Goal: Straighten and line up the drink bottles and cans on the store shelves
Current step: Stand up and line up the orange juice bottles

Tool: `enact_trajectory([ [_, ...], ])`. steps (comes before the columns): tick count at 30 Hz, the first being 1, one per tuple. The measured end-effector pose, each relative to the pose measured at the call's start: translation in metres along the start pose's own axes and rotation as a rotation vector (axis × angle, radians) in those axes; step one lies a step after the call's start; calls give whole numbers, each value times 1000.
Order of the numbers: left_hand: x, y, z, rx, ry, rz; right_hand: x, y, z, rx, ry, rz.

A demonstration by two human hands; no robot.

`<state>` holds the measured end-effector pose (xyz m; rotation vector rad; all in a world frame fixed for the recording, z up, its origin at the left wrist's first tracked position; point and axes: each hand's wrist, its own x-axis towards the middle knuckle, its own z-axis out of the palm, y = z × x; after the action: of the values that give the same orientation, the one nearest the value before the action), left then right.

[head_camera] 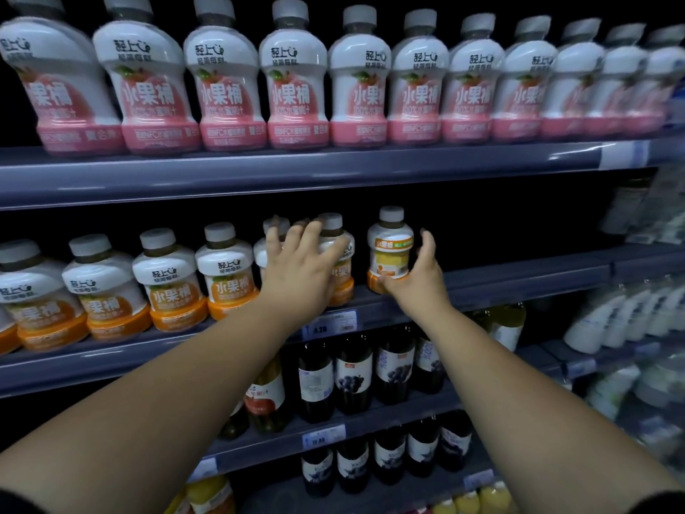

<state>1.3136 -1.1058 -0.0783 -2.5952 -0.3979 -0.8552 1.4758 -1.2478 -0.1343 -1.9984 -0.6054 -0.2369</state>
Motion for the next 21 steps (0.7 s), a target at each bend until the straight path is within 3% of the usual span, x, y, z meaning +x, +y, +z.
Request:
enact_trajectory([
  [3,4,10,8,14,-16,-37,5,2,1,50,-117,44],
  [7,6,14,19,39,20,-83,9,6,1,5,-55,37],
  [11,8,16,21,53,10,-105,9,7,6,-44,-121,21],
  [21,5,11,21,68,13,-79,7,-3,14,4,-91,5],
])
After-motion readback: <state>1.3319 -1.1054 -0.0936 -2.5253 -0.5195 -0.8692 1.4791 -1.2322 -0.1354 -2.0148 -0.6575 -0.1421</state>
